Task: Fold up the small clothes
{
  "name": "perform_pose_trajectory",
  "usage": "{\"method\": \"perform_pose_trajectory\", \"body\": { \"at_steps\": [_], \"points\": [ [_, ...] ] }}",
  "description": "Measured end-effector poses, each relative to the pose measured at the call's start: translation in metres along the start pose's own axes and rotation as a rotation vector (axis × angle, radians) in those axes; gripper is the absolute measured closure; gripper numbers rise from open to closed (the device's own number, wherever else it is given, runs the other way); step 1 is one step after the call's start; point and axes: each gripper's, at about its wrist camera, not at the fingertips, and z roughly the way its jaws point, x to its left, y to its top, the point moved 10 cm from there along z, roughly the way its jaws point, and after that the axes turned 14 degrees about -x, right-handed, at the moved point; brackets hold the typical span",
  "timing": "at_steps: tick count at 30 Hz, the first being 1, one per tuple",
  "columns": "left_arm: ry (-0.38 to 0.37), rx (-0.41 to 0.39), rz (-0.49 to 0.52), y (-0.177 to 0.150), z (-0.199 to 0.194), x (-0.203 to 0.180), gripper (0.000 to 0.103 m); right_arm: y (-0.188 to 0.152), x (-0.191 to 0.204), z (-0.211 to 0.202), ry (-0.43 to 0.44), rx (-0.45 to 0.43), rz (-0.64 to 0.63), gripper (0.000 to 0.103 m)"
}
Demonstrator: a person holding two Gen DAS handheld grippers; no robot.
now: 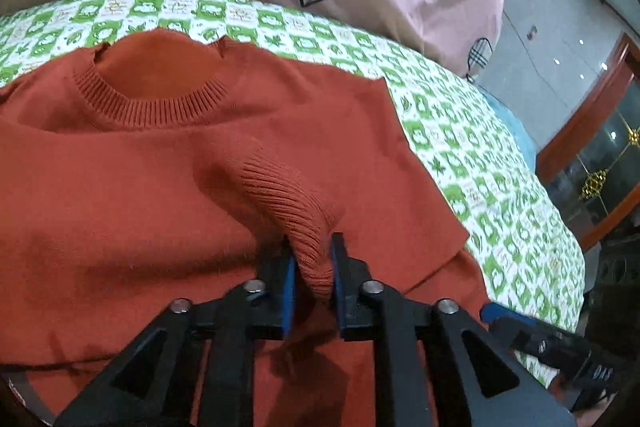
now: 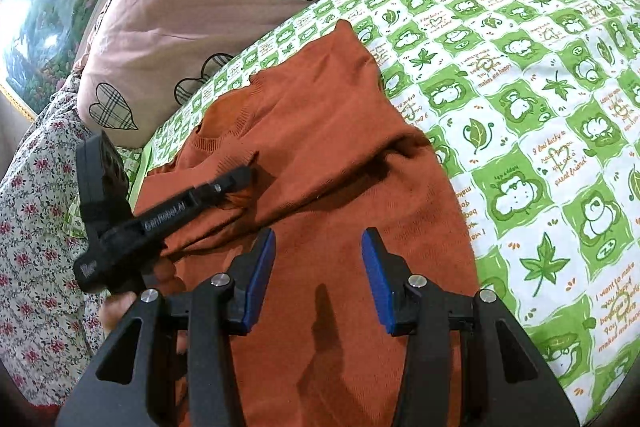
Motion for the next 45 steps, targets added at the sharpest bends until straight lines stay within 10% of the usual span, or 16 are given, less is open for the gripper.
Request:
{"method": "perform_pose_trajectory", "body": {
  "at_steps": [12,22,28,31,40,45],
  "points": [
    [0.076,-0.053,-0.019,-0.014,-0.101,0.059,0.062,0.003,0.038,0.046,0.043,0.062,-0.077,0.045],
    [0.443,-0.162,-0.156,-0.039,-0.224,0.201,0.046,0.017,0.044,0.093,0.017,0.063,-0.143,0.038],
    [0.545,-0.111,-0.185,-0.042,-0.218,0.256,0.046,0.020,0.056,0.127,0.041,0.097,-0.141,0.039],
    [0.582,-0.084,-0.162,-0.035,-0.199,0.264,0.046,0.019,0.062,0.139,0.043,0.119,-0.156,0.096],
    [0.710,-0.189,-0.109,0.006,-0.206,0.281,0.066,0.087,0.076,0.074,0.095,-0.118,-0.184,0.098],
    [0.775,-0.192,-0.043,-0.005,-0.211,0.264,0.071,0.072,0.038,0.087,0.012,-0.051,-0.199,0.098]
  ]
}}
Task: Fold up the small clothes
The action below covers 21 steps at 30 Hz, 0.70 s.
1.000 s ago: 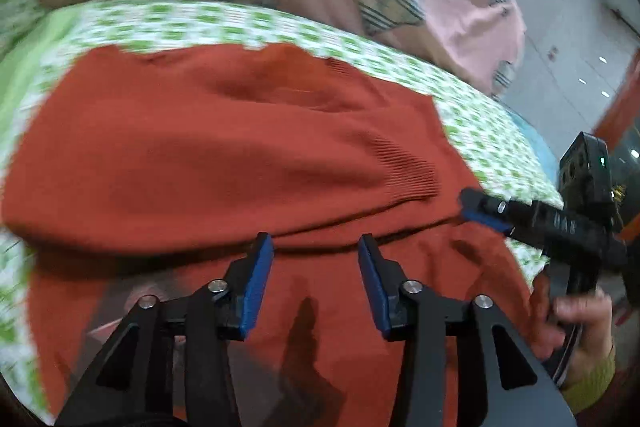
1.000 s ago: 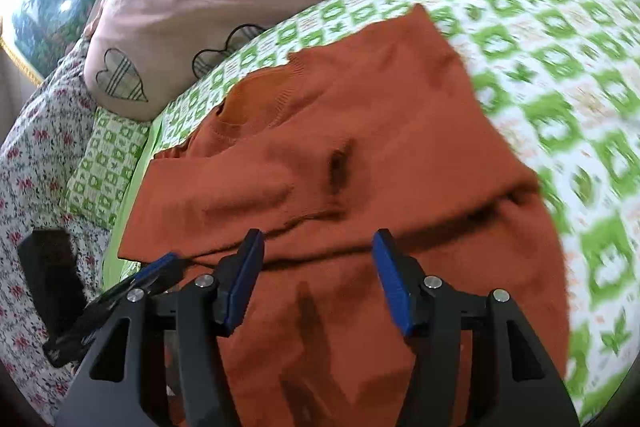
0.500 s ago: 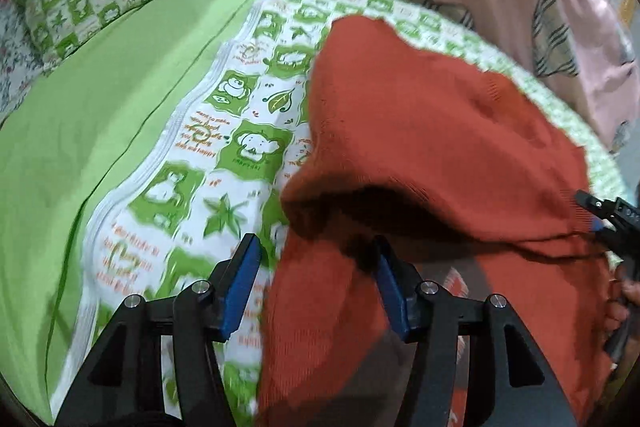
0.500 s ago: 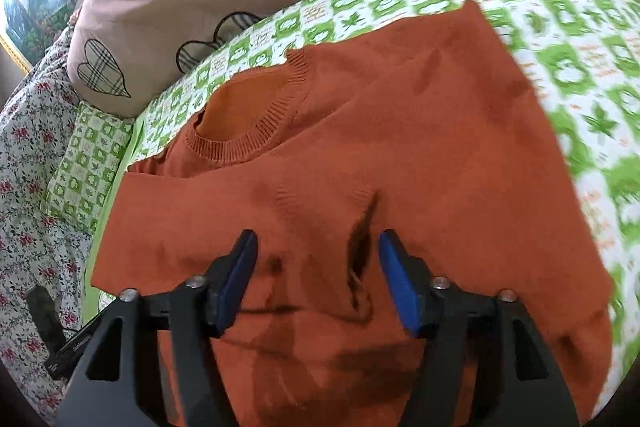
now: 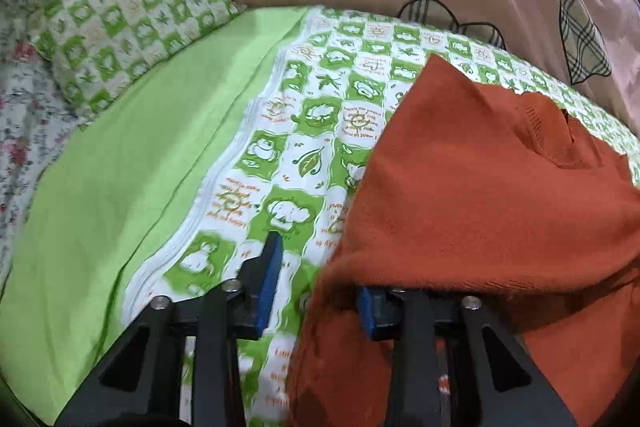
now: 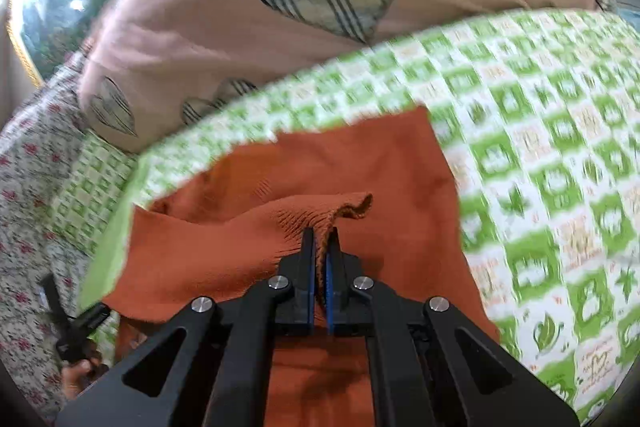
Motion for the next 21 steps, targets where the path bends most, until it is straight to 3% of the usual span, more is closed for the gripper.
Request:
{"method": "perform_pose_trajectory", "body": {
  "at_steps": [3,7,10,13,15,18,20,21],
  "points": [
    [0.011,-0.062,-0.019,0.005,-0.016,0.001,0.070,-0.017,-0.008,-0.001,-0.018,0.013,-0.012,0.098],
    [0.022,0.039,0.048,-0.022,-0.004,-0.001,0.070,-0.034,-0.023,0.001,-0.056,0.036,0.004,0.098],
    [-0.003,0.056,-0.030,-0.025,-0.002,0.007,0.068,-0.036,-0.029,-0.001,-0.069,0.042,0.007,0.098],
    [-0.024,0.072,-0.085,-0.029,-0.001,0.013,0.065,-0.051,-0.032,0.008,-0.101,0.141,-0.021,0.096],
    [-0.041,0.069,-0.099,-0.029,-0.005,0.014,0.065,-0.049,-0.033,0.005,-0.114,0.143,-0.002,0.092],
    [-0.060,0.070,-0.113,-0.032,-0.012,0.015,0.065,-0.028,-0.023,-0.015,-0.162,0.071,-0.031,0.074],
    [-0.080,0.079,-0.147,-0.035,-0.010,0.017,0.064,-0.014,-0.002,-0.020,-0.102,0.031,-0.036,0.047],
    [-0.085,0.085,-0.161,-0.032,-0.003,0.020,0.064,-0.009,0.014,-0.017,-0.053,0.029,-0.040,0.044]
  ]
}}
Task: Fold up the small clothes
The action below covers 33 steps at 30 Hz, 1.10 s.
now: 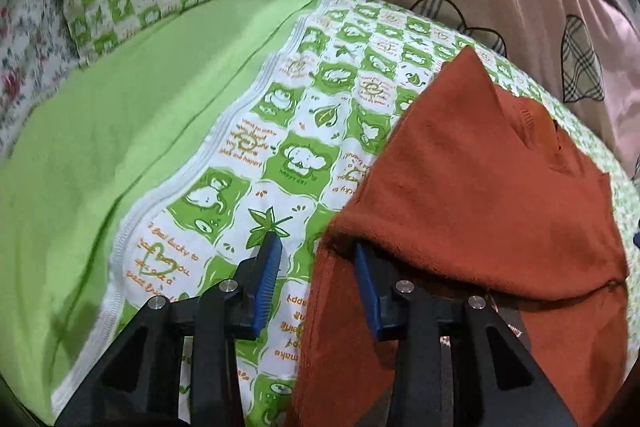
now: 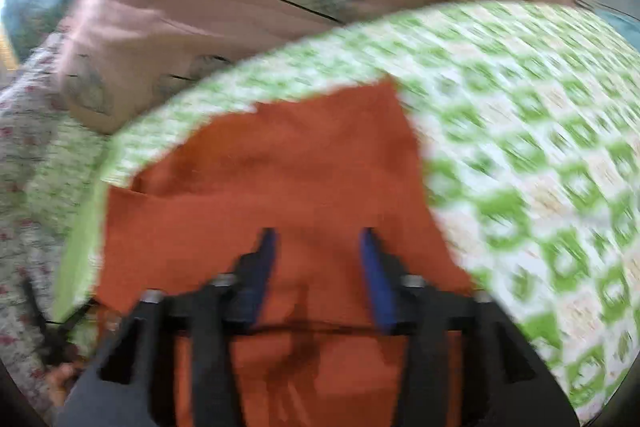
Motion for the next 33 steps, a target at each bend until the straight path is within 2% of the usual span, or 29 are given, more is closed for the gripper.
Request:
{"method": "perform_pose_trajectory", "body": {
  "at_steps": [3,4,6,9,11,14,17,19,20,22,25,27,30,33],
  "points": [
    [-0.016,-0.013,-0.041,0.002,0.002,0.001,0.062,0.006,0.067,0.022,0.196,0.061,-0.010,0.041],
    [-0.020,-0.017,-0.050,0.001,0.002,0.001,0.062,0.004,0.098,0.035,0.294,0.109,0.005,0.039],
    [-0.034,-0.029,-0.067,0.001,0.001,0.002,0.062,-0.002,0.140,0.058,0.409,0.187,0.001,0.035],
    [-0.051,-0.036,-0.080,0.000,0.001,0.001,0.062,-0.014,0.200,0.098,0.497,0.278,-0.088,0.023],
    [-0.059,-0.040,-0.086,0.000,0.001,0.001,0.060,-0.019,0.228,0.126,0.550,0.344,-0.071,0.018],
    [-0.075,-0.047,-0.104,0.001,0.000,0.002,0.059,-0.024,0.247,0.169,0.533,0.408,-0.081,0.014],
    [-0.093,-0.055,-0.124,0.000,0.000,0.004,0.058,-0.047,0.260,0.200,0.536,0.598,-0.082,0.014],
    [-0.102,-0.060,-0.133,0.000,0.000,0.004,0.058,-0.064,0.278,0.201,0.620,0.712,-0.051,0.014],
    [-0.106,-0.063,-0.136,0.000,0.000,0.004,0.057,-0.069,0.288,0.201,0.651,0.735,-0.062,0.013],
    [-0.109,-0.068,-0.137,0.000,0.000,0.004,0.056,-0.075,0.309,0.202,0.704,0.758,-0.090,0.012],
    [-0.115,-0.075,-0.143,0.000,0.000,0.004,0.056,-0.077,0.343,0.211,0.782,0.756,-0.046,0.012],
    [-0.118,-0.080,-0.150,0.000,-0.001,0.005,0.056,-0.077,0.354,0.224,0.786,0.723,0.014,0.012],
    [-0.127,-0.083,-0.161,0.000,-0.001,0.005,0.055,-0.074,0.356,0.240,0.748,0.689,0.079,0.012],
    [-0.144,-0.082,-0.176,0.000,-0.002,0.006,0.055,-0.064,0.347,0.234,0.743,0.644,0.082,0.012]
  ]
}}
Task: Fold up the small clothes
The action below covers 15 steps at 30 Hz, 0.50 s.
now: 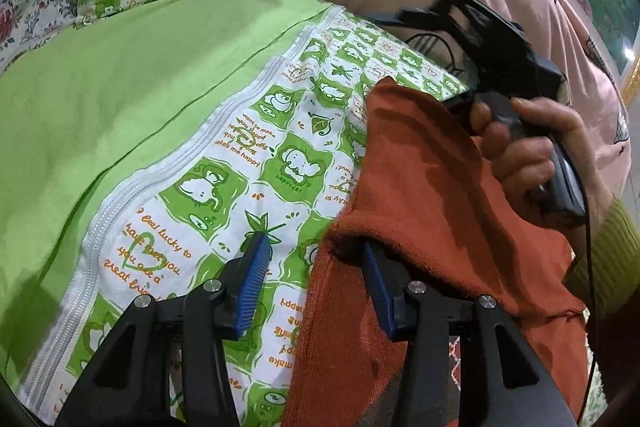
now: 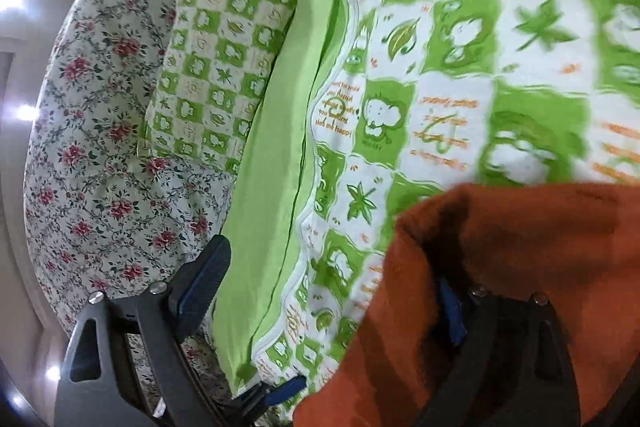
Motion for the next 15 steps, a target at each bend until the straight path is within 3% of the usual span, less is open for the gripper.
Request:
{"method": "perform_pose_trajectory", "body": {
  "at_steps": [7,12,15],
  "points": [
    [-0.040,0.015,-0.057,0.006,-0.013,0.004,0.053,0.023,-0.024,-0.104,-0.149,-0.211,-0.057,0.013],
    [-0.065,-0.007,0.016,0.027,-0.028,-0.009,0.047,-0.007,-0.041,-0.198,-0.357,-0.361,-0.233,0.014],
    [-0.046,0.013,0.091,0.044,-0.011,-0.026,0.046,-0.037,-0.059,-0.245,-0.497,-0.420,-0.261,0.024]
  ]
}}
